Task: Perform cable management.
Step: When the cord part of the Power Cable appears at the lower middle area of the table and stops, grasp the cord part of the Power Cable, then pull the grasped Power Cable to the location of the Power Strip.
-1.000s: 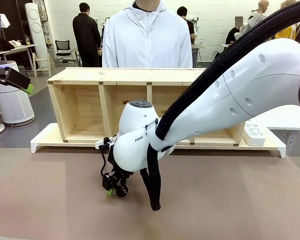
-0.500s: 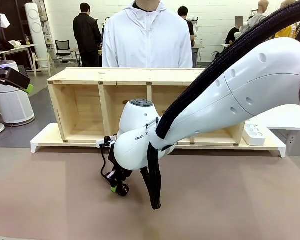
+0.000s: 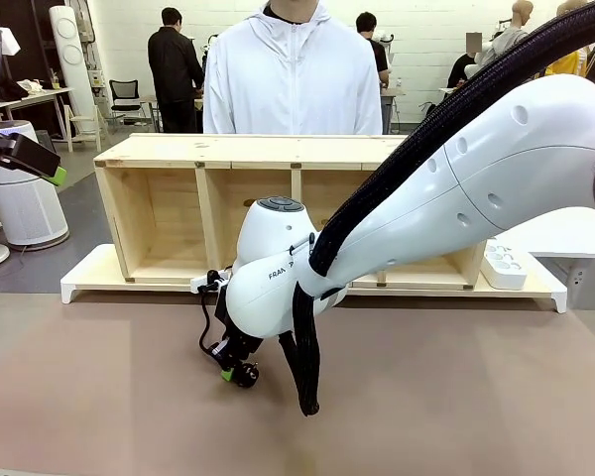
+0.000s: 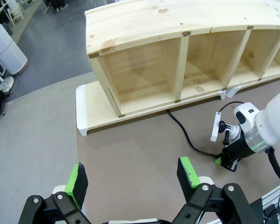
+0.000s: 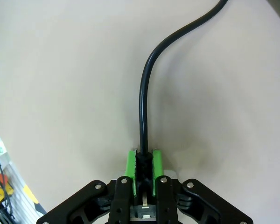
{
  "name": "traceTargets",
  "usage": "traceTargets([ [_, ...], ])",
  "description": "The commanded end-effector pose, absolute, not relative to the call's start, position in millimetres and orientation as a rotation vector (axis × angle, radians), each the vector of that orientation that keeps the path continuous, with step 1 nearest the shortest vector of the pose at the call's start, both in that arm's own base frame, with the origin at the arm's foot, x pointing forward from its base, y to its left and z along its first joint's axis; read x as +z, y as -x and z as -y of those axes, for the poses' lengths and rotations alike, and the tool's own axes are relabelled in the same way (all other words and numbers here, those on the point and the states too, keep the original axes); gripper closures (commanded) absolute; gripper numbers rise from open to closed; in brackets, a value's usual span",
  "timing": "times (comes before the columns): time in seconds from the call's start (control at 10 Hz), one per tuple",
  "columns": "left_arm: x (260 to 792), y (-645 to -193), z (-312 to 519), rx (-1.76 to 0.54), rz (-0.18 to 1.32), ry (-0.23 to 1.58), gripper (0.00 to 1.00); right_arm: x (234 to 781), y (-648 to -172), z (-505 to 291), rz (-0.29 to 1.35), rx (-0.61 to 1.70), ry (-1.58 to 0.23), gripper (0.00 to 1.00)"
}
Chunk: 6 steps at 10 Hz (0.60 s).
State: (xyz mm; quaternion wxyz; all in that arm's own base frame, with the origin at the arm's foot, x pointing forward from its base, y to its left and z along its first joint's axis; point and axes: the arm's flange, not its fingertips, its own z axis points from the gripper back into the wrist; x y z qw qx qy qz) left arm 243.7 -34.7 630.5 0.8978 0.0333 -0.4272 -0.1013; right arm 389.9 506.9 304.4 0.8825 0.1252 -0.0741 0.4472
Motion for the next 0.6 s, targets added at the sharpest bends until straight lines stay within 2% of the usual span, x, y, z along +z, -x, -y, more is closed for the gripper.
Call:
traceTargets([
  [0.0,631.1,-244.8,34.7,-0.208,0.892,-0.067,0.00,301.2,-385.0,-505.7,0.142,0.905,-0.278,0.95],
  [0.5,631.1,-244.8,34.7,-0.208,0.892,-0.067,0.00,304.4,-389.9,-506.9,0.154,0.931,-0.261,0.95],
])
